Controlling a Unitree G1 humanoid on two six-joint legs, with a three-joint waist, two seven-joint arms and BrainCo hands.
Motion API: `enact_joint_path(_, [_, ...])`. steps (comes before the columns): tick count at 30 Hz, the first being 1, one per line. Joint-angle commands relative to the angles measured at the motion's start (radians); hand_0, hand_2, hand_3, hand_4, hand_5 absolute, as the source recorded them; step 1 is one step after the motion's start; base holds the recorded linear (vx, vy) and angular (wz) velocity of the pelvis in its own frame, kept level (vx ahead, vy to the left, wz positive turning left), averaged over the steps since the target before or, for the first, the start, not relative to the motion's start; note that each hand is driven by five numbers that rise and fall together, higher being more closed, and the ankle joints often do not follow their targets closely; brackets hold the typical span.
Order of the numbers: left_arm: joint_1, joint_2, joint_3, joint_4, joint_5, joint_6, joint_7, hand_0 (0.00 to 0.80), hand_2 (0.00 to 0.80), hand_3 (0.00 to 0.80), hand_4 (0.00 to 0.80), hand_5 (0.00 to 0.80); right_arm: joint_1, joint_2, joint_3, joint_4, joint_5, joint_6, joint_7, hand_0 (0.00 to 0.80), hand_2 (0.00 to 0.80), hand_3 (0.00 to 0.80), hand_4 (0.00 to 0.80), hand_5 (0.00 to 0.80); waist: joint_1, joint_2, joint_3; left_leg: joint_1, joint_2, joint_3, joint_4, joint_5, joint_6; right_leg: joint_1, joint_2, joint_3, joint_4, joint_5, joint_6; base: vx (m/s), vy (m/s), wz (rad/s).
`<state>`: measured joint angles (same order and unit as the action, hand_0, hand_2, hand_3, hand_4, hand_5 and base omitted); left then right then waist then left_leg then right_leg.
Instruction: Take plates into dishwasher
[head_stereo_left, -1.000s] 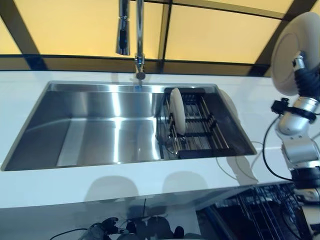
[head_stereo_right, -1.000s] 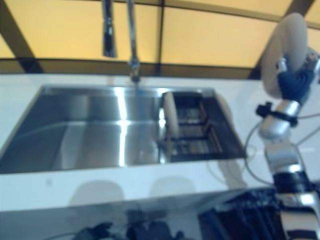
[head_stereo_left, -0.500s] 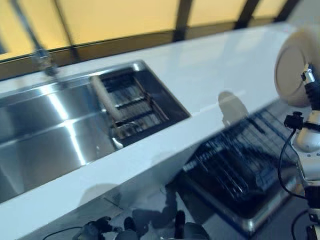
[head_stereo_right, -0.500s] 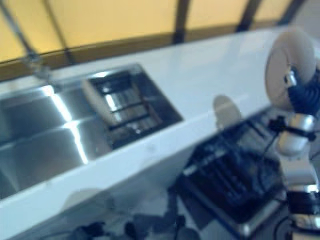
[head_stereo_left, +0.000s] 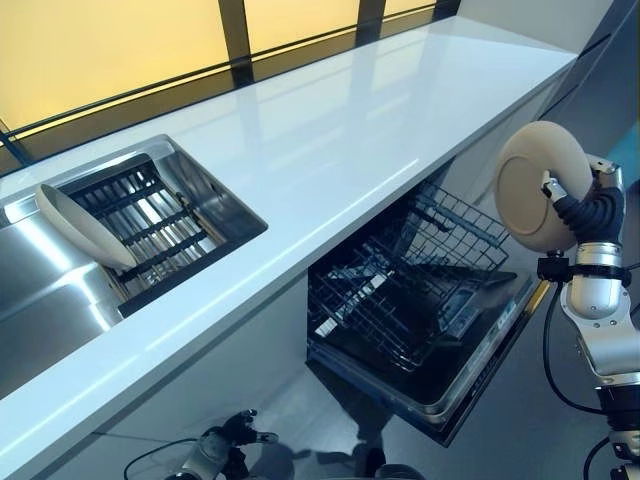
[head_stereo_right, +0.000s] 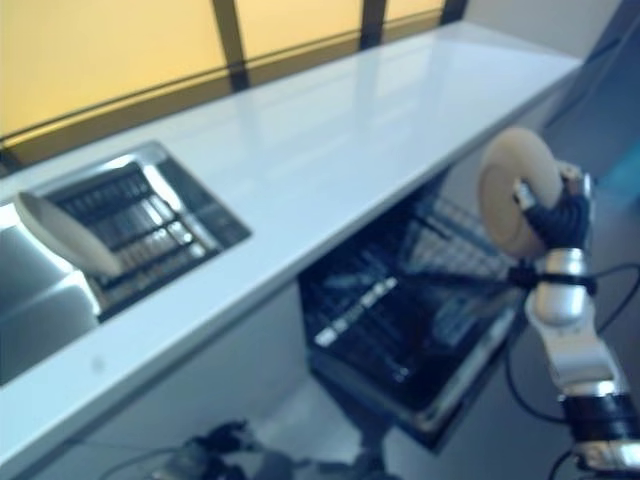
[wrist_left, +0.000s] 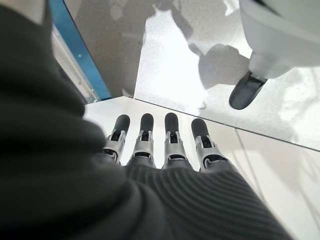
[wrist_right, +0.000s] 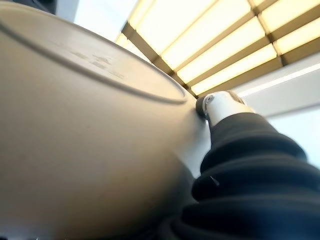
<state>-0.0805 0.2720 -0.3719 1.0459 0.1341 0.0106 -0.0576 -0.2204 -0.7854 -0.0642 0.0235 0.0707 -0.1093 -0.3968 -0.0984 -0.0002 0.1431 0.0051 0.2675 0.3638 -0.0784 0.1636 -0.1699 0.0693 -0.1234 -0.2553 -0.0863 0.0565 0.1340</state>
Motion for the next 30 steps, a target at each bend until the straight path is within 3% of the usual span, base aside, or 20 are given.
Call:
enact_joint_path(1, [-0.063, 0.053, -0.034, 0.015, -0.022, -0.023, 0.024, 0.0, 0.0, 0.0, 0.0, 0.0, -0.107, -0.024, -0.002, 0.001, -0.013, 0.001, 0.048, 0.8, 0.8, 0.8, 0.8, 0.8, 0.007, -0.03, 0.033, -0.042, -0.058, -0.002, 0.023, -0.05, 0.056, -0.011, -0.032, 0.036, 0.047, -0.03, -0.006, -0.133, -0.099, 0.22])
enact_joint_path(7, [-0.087, 0.062, -0.033, 0.036, -0.026, -0.018, 0.035, 0.0, 0.0, 0.0, 0.0, 0.0, -0.125, -0.033, 0.036, 0.032, -0.029, 0.012, 0.067, 0.8, 0.8, 0.8, 0.8, 0.8, -0.009, -0.004, 0.073, -0.06, -0.047, -0.014, 0.01, -0.032, 0.04, -0.066, -0.041, 0.024, 0.093, -0.046, -0.017, -0.11, -0.078, 0.13])
enact_joint_path(18, [-0.149, 0.062, -0.043, 0.005, -0.095, -0.041, 0.054, 0.0, 0.0, 0.0, 0.0, 0.0, -0.278, -0.073, 0.135, 0.11, -0.112, 0.029, 0.025, 0.8, 0.8, 0.8, 0.8, 0.8, -0.005, 0.085, 0.189, -0.116, -0.027, -0.067, 0.021, 0.006, 0.015, -0.228, -0.078, 0.004, 0.343, -0.161, -0.055, -0.107, -0.067, 0.03])
enact_joint_path(30, [-0.157, 0.11, -0.063, -0.037, -0.092, -0.059, 0.029, 0.0, 0.0, 0.0, 0.0, 0.0, -0.41, -0.111, 0.218, 0.24, -0.151, 0.055, -0.009, 0.8, 0.8, 0.8, 0.8, 0.8, 0.018, 0.144, 0.232, -0.126, -0.028, -0.086, 0.025, 0.026, 0.01, -0.323, -0.119, 0.001, 0.528, -0.236, -0.068, -0.04, -0.106, 0.11])
